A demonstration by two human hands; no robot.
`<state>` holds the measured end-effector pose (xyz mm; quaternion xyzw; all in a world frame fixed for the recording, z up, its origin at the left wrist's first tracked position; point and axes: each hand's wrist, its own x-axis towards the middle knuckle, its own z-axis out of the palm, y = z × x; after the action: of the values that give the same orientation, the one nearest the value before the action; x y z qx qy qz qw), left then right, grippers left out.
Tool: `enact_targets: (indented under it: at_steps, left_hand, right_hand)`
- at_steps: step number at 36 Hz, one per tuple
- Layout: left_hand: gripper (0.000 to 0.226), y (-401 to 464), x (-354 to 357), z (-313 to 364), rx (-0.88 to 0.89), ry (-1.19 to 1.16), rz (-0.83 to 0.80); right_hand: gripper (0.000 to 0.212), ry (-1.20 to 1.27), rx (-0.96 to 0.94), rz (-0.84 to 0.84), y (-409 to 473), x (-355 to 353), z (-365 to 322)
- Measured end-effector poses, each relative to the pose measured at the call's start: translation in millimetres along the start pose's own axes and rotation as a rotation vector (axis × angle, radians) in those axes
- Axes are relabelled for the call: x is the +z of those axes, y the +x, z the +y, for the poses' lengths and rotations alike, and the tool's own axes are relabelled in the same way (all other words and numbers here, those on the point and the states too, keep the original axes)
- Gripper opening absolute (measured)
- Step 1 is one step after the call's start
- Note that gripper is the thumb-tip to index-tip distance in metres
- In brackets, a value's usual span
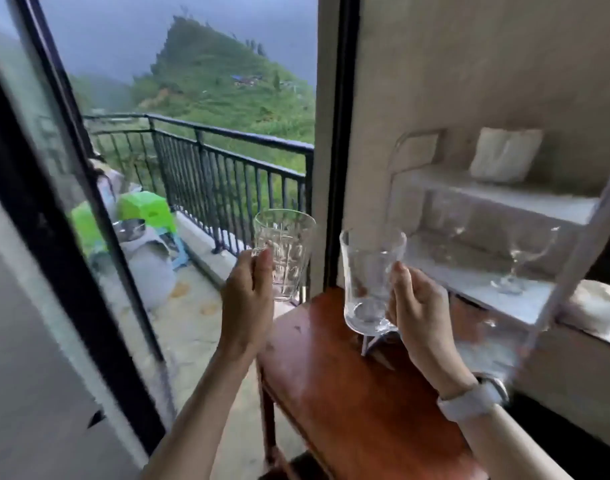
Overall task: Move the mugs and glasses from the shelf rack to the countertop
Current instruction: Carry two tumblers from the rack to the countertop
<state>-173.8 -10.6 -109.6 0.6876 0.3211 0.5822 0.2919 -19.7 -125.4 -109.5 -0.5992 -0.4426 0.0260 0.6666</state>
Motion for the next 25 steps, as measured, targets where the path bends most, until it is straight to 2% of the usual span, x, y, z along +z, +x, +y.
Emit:
enact_targets:
  at_steps: [4, 7, 12, 15, 19, 25]
  left_hand:
    - [0.021, -57, -76, -31, -0.105, 0.111, 0.076]
    - [0.030, -106, -136, -44, -0.199, 0.191, 0.144]
    - [0.035, -200, -239, -44, -0.383, 0.341, 0.363]
    - [0.036, -261, -303, -23, -0.448, 0.469, 0.504]
    - [0.032, -357, -387, 22, -0.551, 0.570, 0.690]
    - [0.029, -502, -481, 111, -0.664, 0.780, 1.014]
  right_hand:
    - [0.041, 0.040, 0.107, -0.213, -65, 54, 18]
    - [0.040, 0.097, 0.163, -0.382, -116, 94, 14]
    - [0.046, 0.232, 0.209, -0.729, -211, 149, -20]
    - [0.042, 0.301, 0.227, -0.923, -274, 175, -53]
    - [0.050, 0.390, 0.237, -1.154, -373, 202, -105]
    - [0.045, 0.544, 0.210, -1.514, -528, 209, -197]
